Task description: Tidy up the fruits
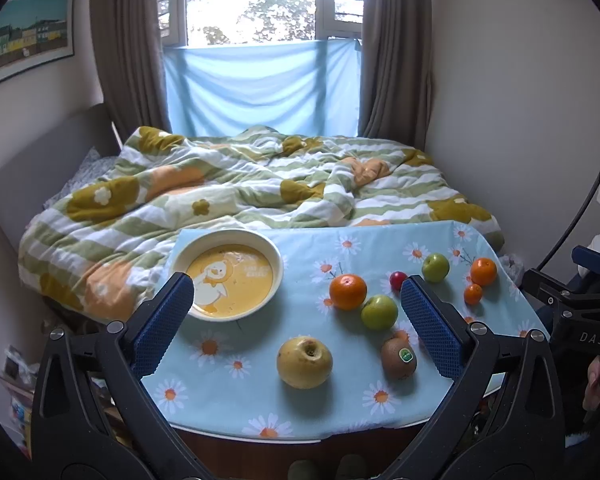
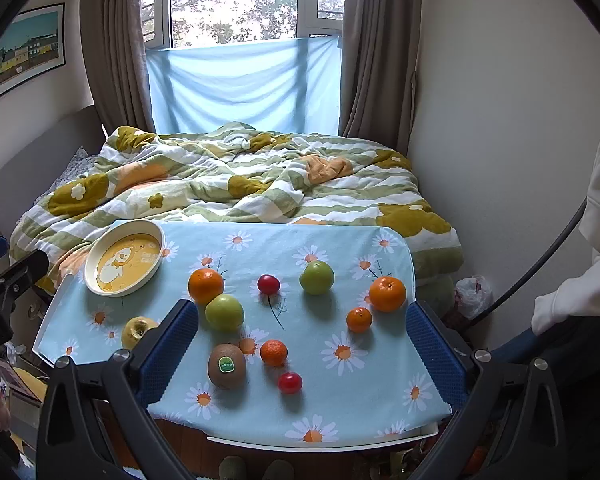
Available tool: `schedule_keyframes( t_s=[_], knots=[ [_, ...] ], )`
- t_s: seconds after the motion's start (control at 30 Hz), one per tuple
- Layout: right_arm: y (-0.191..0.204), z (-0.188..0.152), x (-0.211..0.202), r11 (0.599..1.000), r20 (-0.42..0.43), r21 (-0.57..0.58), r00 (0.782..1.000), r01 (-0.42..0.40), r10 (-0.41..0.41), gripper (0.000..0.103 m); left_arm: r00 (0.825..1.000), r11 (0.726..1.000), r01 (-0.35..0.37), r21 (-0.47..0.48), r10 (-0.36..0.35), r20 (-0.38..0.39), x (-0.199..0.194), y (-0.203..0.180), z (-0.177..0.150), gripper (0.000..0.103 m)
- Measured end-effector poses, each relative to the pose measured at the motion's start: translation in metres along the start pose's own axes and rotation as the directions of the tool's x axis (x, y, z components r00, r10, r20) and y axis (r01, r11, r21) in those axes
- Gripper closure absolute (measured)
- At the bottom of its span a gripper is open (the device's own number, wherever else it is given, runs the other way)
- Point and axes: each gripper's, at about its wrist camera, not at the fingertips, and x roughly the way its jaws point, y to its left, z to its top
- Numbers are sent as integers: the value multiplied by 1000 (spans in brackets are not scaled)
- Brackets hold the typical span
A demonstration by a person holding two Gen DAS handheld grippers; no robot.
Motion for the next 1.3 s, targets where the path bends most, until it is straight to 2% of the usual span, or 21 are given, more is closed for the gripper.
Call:
schedule_keyframes(
  t_s=[0.53, 0.73, 0.83, 1.07, 1.3],
  knots=[
    [7, 3, -5, 1000, -6, -8, 1000, -15, 15, 0, 1000, 1000, -24, -12, 24, -16, -7, -6, 3, 0],
    [6, 4, 8, 999, -53, -14, 998, -41, 40, 0, 995, 999, -39, 0, 39, -92, 9, -5, -6, 0],
    [6, -2, 24, 998, -79, -15, 995, -58, 57, 0, 990, 1000, -16, 12, 17, -138, 21, -2, -17, 0],
    [15, -26, 56, 997, -163, 24, 984, -72, 75, 0, 967, 990, 109, 86, -86, -241, 71, 7, -40, 0],
    [37, -50, 85, 997, -206, 66, 977, -36, 49, 0, 911, 950, 262, 170, -185, -369, 118, 16, -66, 0]
  ],
)
